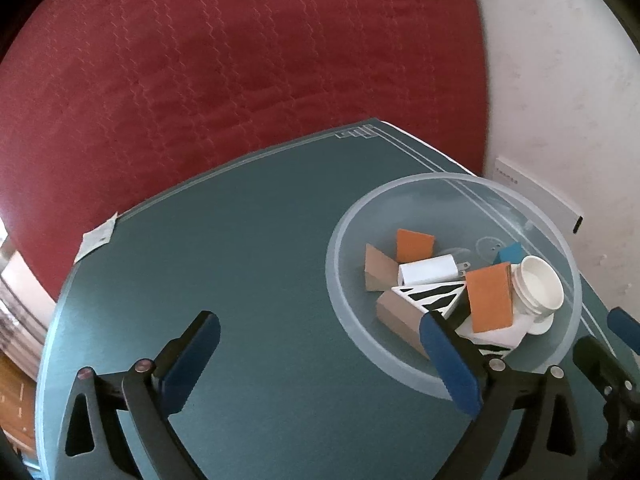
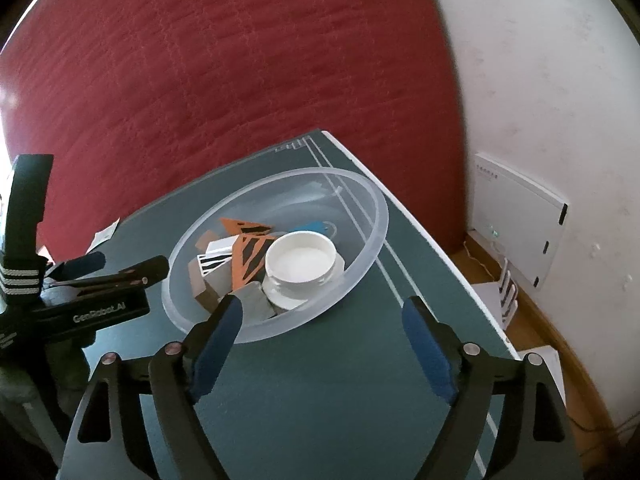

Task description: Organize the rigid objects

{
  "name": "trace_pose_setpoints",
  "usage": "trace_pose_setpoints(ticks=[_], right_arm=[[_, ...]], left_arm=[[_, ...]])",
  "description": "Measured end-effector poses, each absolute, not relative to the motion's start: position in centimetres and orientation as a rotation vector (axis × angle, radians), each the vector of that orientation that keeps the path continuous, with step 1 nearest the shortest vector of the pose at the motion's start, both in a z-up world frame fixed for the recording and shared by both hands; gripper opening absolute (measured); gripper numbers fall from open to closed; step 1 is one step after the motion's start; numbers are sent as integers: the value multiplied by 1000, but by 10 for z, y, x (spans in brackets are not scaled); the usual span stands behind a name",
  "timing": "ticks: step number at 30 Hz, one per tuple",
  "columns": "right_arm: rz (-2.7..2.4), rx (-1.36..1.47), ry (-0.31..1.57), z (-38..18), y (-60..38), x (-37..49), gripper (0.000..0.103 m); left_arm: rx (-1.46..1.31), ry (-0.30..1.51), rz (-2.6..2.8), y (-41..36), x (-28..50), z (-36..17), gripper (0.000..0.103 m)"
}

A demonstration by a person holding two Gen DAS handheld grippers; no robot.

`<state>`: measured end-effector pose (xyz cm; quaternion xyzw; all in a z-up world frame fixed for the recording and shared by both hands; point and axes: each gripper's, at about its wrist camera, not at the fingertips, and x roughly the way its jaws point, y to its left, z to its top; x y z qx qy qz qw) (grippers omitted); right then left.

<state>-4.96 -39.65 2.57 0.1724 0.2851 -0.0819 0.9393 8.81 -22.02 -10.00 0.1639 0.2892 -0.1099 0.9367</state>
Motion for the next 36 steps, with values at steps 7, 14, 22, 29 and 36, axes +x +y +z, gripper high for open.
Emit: trace_pose_setpoints(ticks=[7, 14, 22, 29, 36], right_arm=[[-167, 349, 597, 25, -394, -52, 94], [-170, 334, 604, 26, -389, -53, 97], [-178, 303, 609, 27, -385, -55, 99], [-186, 279, 608, 28, -379, -56, 99], [-170, 216, 609, 30, -371, -54, 100]], left_arm=[[349, 569, -197, -214, 79, -97, 102], [341, 562, -184, -209, 74, -95, 102], [352, 557, -178, -205, 67, -96, 102], [350, 551, -176, -203, 64, -96, 102], [351, 543, -173, -201, 61, -98, 102]])
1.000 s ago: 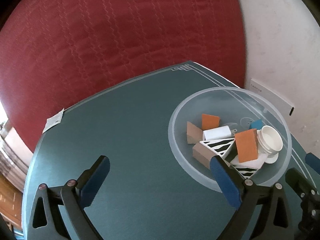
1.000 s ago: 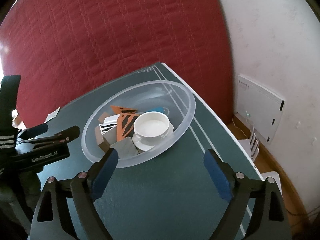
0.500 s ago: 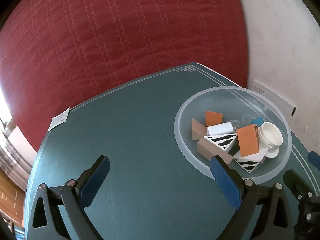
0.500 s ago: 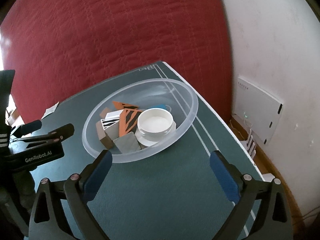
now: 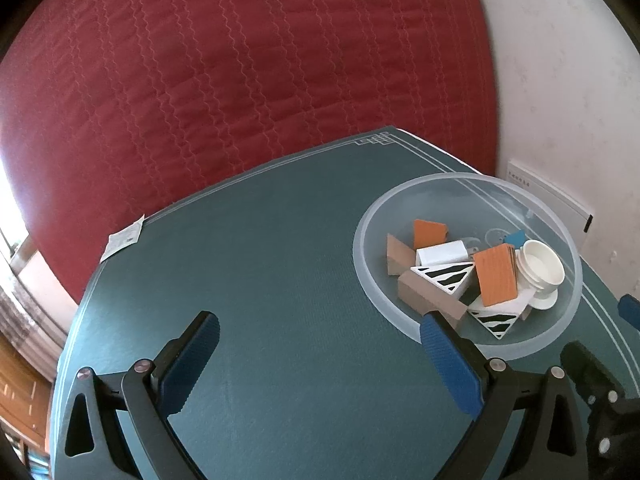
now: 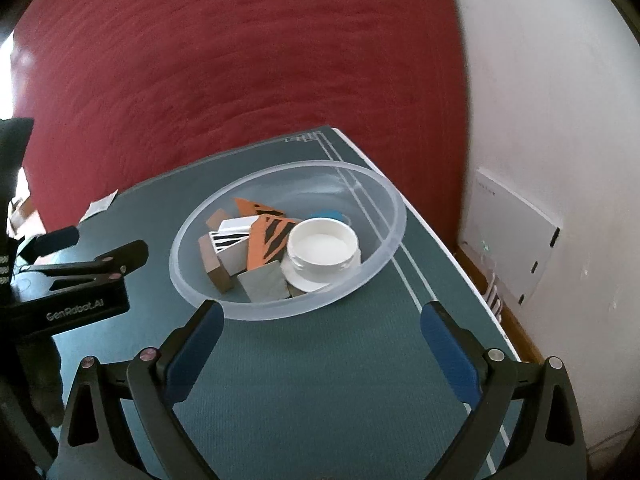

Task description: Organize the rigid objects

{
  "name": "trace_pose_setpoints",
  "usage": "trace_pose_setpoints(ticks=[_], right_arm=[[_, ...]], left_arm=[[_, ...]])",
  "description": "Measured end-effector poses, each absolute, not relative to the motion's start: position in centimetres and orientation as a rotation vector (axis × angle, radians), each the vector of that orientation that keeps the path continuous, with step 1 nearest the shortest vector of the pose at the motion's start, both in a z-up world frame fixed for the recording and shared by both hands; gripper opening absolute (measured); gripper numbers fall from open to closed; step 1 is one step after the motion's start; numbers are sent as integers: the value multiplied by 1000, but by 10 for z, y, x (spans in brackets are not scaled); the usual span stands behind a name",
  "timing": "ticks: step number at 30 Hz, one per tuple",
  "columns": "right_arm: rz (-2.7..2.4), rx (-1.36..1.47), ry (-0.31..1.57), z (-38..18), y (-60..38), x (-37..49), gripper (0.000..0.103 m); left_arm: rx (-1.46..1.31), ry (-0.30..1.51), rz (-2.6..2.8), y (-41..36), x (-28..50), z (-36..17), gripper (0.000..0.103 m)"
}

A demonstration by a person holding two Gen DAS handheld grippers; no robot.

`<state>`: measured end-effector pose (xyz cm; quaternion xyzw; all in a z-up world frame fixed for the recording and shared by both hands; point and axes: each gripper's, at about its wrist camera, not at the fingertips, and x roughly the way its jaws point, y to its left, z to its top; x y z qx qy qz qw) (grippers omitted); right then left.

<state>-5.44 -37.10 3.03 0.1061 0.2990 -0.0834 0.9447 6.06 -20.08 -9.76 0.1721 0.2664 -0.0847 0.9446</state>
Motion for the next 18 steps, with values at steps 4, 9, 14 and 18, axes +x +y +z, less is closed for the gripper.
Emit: trace_pose_setpoints(ticks=[4, 9, 14, 18], right_arm=[[-148, 171, 616, 33, -365, -53, 100], [-145, 128, 600, 41, -359, -54, 100], [-136, 106, 592, 46, -352, -55, 100], [-141, 91, 591, 46, -349, -55, 100]], left_arm=[[348, 541, -170, -200, 62, -98, 102], [352, 540, -162, -201, 61, -98, 102], [379, 533, -157, -204, 59, -100, 102], [401, 526, -158, -208, 56, -101, 102]])
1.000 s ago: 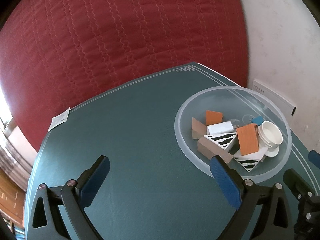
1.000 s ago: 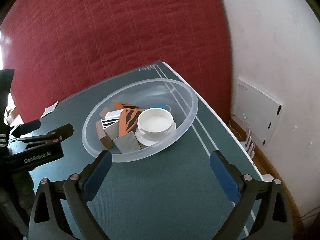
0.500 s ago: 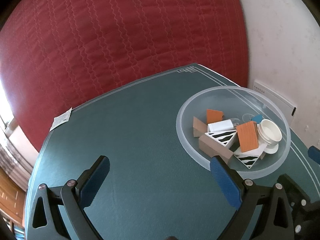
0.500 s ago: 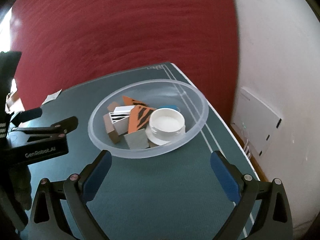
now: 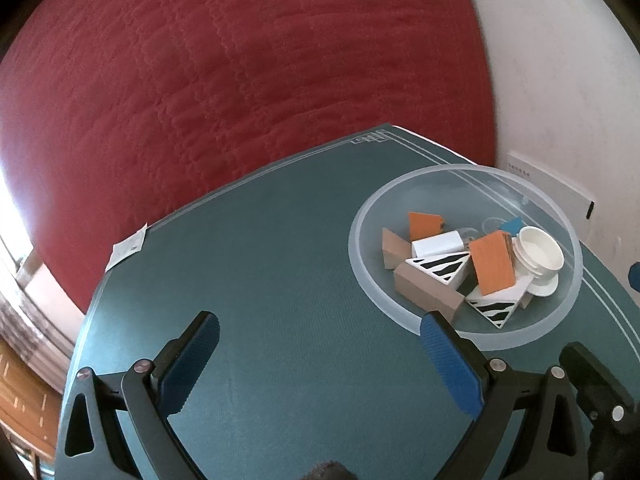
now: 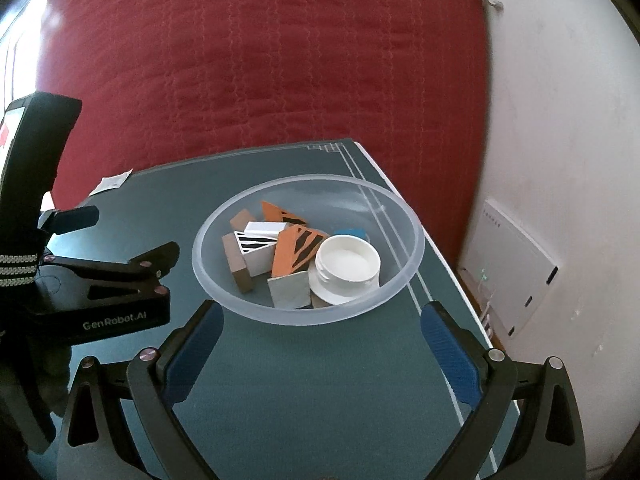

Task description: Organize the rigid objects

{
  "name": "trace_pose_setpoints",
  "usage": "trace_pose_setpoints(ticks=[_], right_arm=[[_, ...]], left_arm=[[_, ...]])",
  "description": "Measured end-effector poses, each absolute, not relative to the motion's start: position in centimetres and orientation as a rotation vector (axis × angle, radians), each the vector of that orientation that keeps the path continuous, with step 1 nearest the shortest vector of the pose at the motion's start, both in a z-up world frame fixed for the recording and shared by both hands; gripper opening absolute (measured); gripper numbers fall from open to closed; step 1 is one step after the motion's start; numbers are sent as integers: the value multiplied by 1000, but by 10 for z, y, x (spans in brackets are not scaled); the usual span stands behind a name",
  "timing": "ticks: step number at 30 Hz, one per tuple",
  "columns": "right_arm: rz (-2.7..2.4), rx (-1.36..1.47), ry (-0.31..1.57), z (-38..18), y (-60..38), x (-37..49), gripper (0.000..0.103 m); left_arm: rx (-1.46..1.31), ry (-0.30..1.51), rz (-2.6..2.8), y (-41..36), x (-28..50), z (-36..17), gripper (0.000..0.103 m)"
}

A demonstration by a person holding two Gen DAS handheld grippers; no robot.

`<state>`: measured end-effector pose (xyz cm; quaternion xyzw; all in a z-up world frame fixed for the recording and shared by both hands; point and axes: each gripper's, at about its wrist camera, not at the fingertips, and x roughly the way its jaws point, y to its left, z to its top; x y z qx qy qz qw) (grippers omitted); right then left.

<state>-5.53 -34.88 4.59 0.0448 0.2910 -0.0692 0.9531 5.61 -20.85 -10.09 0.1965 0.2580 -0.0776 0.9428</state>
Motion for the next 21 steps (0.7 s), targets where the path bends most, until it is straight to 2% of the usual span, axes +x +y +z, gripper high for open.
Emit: trace_pose_setpoints(ticks=[21], right_arm=[[-137, 116, 642, 33, -352, -50, 100]], left_arm=[[405, 569, -131, -213, 63, -107, 102]])
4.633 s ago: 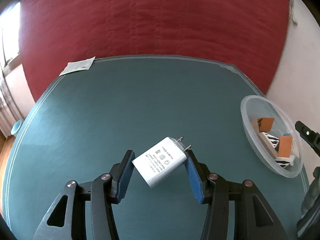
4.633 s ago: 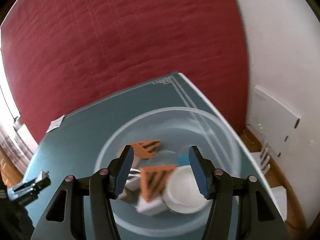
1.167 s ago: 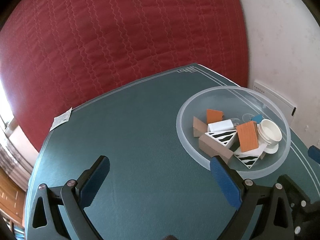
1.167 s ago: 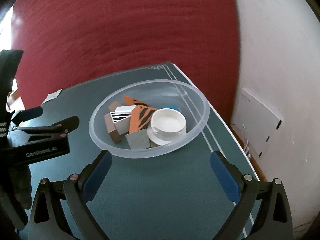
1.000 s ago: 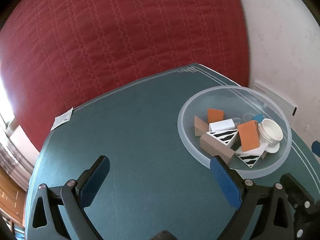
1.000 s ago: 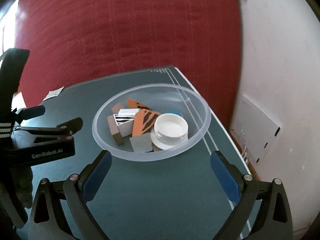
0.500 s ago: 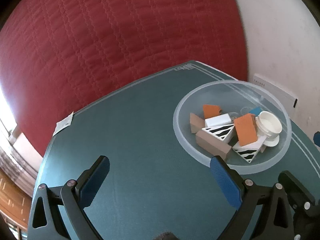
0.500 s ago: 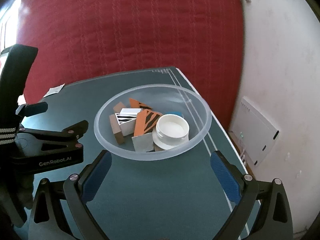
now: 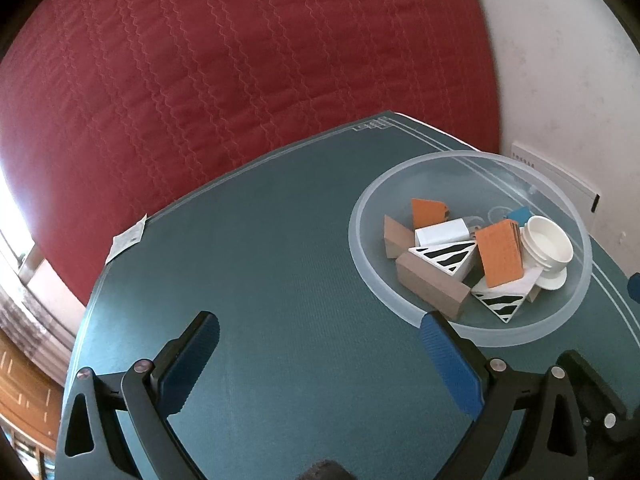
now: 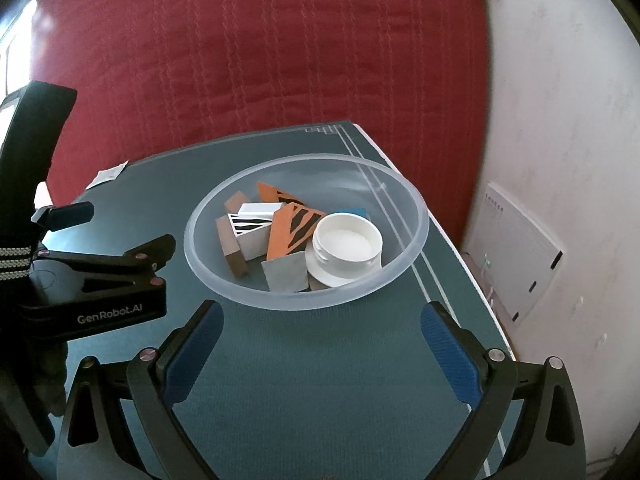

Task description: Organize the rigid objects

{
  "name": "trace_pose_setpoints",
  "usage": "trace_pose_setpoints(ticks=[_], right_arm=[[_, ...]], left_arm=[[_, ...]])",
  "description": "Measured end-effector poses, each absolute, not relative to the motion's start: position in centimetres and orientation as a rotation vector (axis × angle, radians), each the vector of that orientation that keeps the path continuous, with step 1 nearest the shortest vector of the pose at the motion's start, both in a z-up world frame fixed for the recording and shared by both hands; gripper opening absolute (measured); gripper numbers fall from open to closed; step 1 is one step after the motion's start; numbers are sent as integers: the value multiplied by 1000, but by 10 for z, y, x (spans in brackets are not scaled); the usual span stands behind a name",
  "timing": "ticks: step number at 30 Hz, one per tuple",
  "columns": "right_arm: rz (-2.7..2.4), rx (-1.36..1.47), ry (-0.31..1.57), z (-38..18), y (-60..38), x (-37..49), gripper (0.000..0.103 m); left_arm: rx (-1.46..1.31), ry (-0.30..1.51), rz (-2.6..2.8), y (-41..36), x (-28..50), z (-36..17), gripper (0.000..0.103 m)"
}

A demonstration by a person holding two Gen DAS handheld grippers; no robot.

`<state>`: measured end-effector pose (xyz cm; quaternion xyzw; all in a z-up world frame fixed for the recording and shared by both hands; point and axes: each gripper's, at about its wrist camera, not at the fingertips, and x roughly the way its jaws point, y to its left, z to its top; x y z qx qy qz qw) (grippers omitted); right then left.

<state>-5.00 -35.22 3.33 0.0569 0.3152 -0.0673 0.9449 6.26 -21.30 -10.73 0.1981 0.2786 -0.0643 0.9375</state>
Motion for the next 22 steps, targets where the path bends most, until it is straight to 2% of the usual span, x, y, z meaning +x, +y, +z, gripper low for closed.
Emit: trace_pose_setpoints(ticks=[22], right_arm=[[-137, 105, 672, 26, -346, -49, 100]], left_arm=[[380, 595, -151, -210, 64, -110, 102]])
